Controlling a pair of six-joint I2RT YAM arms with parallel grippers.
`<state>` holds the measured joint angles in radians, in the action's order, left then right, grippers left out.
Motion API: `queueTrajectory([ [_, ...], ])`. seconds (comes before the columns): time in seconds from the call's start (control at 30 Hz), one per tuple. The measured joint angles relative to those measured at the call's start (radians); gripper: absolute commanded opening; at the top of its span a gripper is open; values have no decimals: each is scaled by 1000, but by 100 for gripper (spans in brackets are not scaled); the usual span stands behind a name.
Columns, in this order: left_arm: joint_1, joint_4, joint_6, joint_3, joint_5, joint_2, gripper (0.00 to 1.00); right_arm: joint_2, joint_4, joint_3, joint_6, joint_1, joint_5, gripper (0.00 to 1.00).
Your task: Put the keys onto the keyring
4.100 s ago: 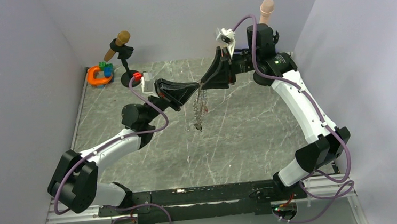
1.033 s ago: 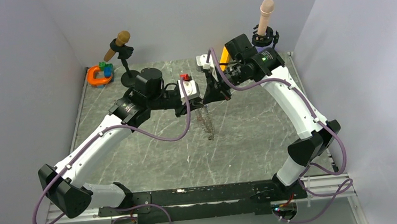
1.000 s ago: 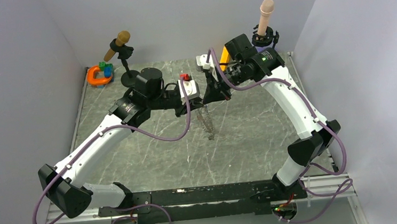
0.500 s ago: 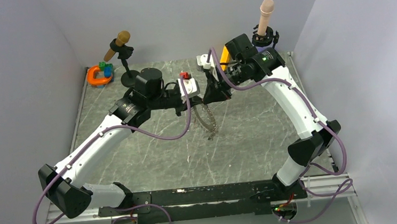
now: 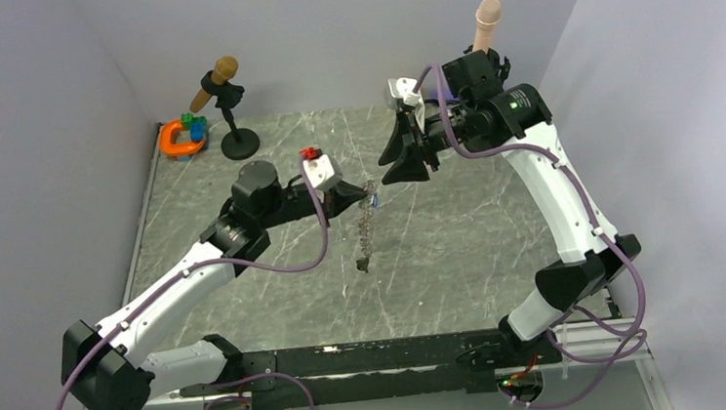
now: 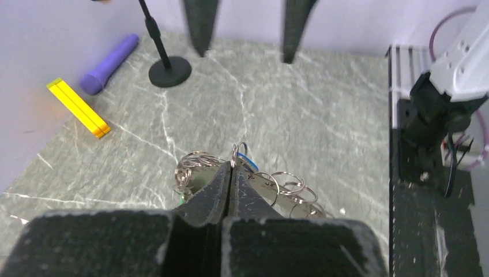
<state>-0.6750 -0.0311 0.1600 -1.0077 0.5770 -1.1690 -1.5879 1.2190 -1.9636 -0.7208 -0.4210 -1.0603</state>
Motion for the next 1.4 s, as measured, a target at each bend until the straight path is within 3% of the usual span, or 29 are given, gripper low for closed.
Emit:
queueTrajectory([
  [0.33,40,-719,-474,291,-61,2,0,80,-79,110,50,-2,-50,46],
  [0.63,42,-1142,-712,323,-107,-119,0,80,-211,114,187,25,-72,43],
  [1.1,42,-1206,-741,323,-106,-131,0,83,-383,161,390,56,-76,37],
  [1.4,42,-1204,-740,317,-106,-131,0,83,-391,175,407,45,-76,34],
])
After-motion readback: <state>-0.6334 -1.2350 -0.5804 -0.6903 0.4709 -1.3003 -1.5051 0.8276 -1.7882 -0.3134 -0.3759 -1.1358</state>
